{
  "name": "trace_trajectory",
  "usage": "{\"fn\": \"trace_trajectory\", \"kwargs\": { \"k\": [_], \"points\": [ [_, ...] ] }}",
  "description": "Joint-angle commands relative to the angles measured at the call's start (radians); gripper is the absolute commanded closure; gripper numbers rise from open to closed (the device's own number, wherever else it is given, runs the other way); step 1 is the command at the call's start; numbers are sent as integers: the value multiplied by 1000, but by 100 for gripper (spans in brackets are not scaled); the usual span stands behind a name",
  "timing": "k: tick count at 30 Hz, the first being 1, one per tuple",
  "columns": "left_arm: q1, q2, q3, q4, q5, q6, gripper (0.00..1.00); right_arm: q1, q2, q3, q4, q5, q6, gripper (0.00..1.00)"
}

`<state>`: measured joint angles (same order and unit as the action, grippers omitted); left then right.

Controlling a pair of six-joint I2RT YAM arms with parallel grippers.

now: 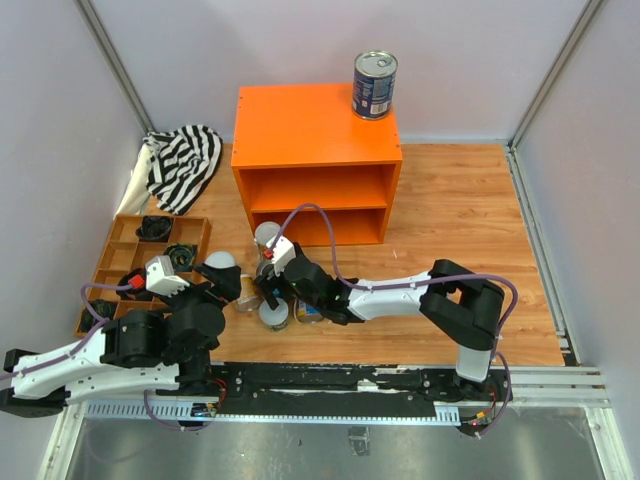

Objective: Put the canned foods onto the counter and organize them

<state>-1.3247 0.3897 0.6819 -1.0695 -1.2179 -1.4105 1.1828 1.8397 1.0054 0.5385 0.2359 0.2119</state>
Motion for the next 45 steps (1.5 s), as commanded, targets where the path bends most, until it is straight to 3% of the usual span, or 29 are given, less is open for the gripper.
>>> {"fn": "trace_trajectory", "kwargs": {
  "k": [1,21,35,45],
  "points": [
    [-7,-9,-10,10,-25,8,1,26,-106,35,35,29,-57,99],
    [-7,13,-8,20,-47,18,1,40,-289,119,-155,-1,-101,99],
    [-7,11,8,32,-57,58,1,70,-477,403,-501,65,-201,99],
    [-7,11,17,48,-48,89,1,70,-504,596,-585,172,-327,99]
  ]
}}
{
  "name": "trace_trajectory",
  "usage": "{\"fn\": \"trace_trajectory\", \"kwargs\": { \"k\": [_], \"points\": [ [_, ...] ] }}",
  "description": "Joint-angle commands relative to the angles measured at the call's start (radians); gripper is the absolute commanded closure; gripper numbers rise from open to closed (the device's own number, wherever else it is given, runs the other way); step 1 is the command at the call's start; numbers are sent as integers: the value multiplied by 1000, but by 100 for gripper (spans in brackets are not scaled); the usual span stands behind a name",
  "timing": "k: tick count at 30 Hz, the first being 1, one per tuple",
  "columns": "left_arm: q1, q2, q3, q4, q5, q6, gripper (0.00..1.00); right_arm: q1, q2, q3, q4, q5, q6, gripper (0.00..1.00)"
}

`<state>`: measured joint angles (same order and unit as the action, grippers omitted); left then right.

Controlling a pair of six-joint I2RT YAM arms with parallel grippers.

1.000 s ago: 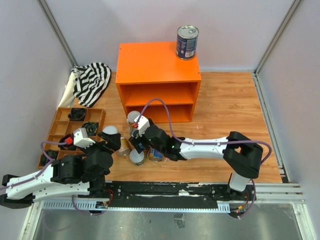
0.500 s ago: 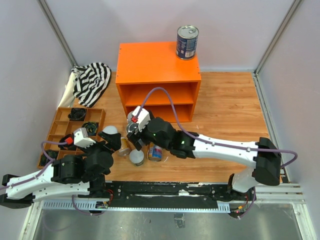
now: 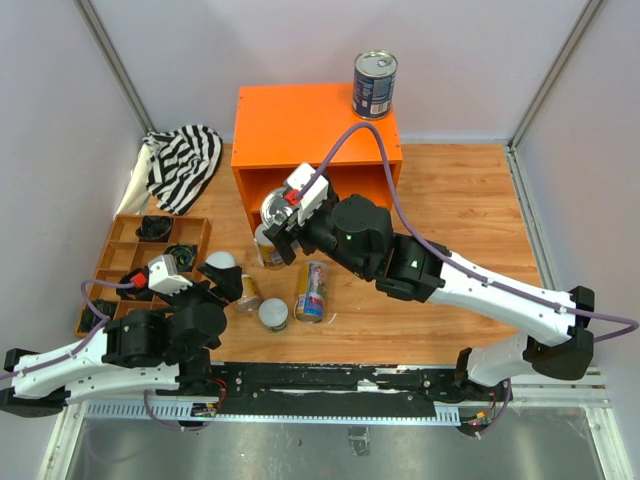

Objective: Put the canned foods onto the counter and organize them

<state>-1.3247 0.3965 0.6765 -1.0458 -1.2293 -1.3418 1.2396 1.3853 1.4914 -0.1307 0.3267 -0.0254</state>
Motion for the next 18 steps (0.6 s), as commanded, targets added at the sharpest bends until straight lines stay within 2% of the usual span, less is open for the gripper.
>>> {"fn": "trace_trajectory", "kwargs": {
  "k": [1,4,7,18],
  "points": [
    [-7,5,23,29,-35,28,1,12,-51,127,82,97,-103,99],
    [-7,9,24,47,-36,45,1,3,-45,177,80,168,-149,99],
    [-7,15,27,67,-30,75,1,-32,-40,219,63,176,-160,99],
    [-7,55,43,136,-8,165,1,-297,7,383,-61,82,-79,99]
  ]
}}
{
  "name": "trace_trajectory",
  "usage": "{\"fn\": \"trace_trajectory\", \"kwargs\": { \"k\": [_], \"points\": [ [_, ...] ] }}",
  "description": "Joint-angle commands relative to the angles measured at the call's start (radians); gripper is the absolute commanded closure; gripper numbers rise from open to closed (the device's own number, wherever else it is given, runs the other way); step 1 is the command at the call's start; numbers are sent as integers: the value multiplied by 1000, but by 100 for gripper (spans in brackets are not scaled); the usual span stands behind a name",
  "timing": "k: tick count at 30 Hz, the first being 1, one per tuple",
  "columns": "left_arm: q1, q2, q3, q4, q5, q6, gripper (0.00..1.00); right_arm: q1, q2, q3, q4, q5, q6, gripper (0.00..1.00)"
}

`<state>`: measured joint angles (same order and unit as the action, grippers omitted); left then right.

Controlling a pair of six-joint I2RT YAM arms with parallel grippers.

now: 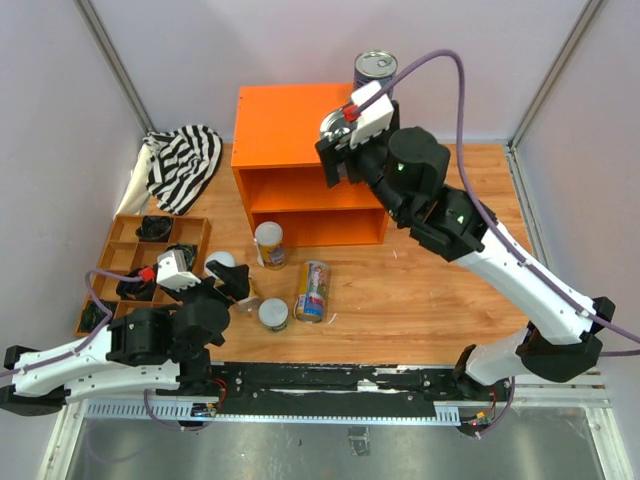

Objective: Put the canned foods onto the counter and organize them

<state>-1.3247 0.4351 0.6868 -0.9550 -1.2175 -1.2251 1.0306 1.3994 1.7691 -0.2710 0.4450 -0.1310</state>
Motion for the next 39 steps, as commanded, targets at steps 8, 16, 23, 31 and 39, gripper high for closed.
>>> {"fn": "trace_trajectory", "kwargs": {
  "k": [8,16,23,31,39],
  "points": [
    [-7,41,36,102,-12,110,1,-268,85,248,-29,-125,119,99],
    [-7,64,49,132,1,161,1,-374,207,415,-142,-155,180,99],
    [-7,83,48,167,19,234,0,-432,292,554,-250,-157,231,99],
    [-7,131,51,183,29,272,1,-475,289,521,-264,-191,293,99],
    [-7,134,33,194,40,280,1,-477,282,473,-270,-212,324,59]
  ]
}}
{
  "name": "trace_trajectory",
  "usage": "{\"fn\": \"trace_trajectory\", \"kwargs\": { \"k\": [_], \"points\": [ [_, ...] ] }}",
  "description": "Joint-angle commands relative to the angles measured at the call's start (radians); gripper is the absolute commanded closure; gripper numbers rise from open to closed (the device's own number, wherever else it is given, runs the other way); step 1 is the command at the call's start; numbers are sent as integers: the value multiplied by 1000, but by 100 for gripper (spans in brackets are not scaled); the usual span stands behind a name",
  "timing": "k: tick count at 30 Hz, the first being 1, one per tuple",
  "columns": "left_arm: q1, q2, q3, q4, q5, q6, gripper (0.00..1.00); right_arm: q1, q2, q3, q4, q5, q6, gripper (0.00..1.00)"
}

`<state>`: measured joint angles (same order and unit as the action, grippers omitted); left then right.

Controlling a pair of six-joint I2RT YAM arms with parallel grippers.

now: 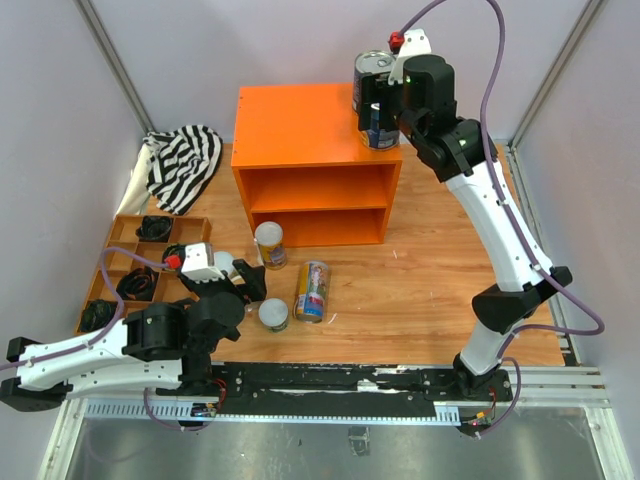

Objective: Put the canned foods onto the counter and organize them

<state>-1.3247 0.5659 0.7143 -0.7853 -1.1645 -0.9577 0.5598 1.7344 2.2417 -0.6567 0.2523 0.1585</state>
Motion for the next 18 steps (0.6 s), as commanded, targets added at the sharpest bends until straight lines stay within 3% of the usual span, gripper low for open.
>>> {"fn": "trace_trajectory", "kwargs": {
  "k": [1,4,8,14,16,18],
  "points": [
    [-7,5,4,26,-10,16,1,-6,-60,-14,121,-20,37,51],
    [-8,25,9,29,-1,20,1,-6,-83,-57,144,-21,41,31],
    [-7,55,23,24,8,14,1,-6,-91,-64,143,-25,41,19],
    [-5,81,40,10,19,-12,1,-6,-97,-54,137,-47,43,9],
    [-5,89,42,8,24,-21,1,-7,-97,-44,131,-54,45,0],
    [-3,100,42,8,30,-30,1,-5,-101,-38,131,-65,47,2]
  ]
}}
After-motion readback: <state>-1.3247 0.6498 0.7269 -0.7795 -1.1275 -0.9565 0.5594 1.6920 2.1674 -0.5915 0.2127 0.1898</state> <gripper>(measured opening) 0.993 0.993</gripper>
